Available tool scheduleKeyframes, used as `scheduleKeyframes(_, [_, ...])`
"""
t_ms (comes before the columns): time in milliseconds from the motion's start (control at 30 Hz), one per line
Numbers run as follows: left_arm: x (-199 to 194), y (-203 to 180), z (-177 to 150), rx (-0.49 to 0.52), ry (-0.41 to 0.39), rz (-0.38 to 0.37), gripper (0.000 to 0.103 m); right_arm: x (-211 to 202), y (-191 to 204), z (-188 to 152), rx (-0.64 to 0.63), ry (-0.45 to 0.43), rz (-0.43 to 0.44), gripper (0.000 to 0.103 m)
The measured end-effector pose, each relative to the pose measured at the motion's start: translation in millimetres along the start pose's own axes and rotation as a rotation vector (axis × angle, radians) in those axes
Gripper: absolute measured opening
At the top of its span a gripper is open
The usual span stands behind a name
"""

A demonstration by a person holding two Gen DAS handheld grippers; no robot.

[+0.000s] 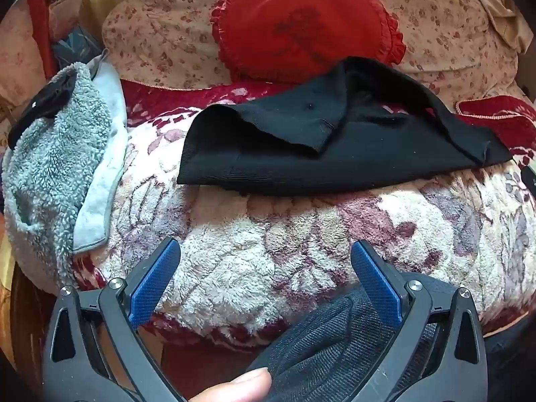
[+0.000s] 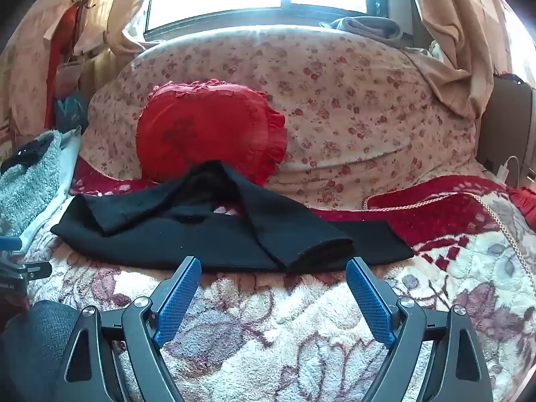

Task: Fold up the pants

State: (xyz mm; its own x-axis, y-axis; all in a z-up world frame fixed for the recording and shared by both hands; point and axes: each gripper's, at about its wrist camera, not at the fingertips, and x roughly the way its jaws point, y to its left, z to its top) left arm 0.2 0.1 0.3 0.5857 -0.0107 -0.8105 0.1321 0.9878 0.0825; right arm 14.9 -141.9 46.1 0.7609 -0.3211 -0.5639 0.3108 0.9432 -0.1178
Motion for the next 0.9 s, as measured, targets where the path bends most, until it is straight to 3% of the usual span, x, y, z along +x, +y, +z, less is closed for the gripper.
scheduleKeyframes(300, [-11.1,8.5,12.5,0.038,-0.018,0.017,0.102,-8.5,-3.4,2.1,0.046,-0.039,0.015,0.087])
scheduleKeyframes(900, [-8.9,-6.3,-3.3,0.029,-0.05,0.043,0.102,-8.3,-0.2,3.0,0.014,-0.046,0.019,0.087])
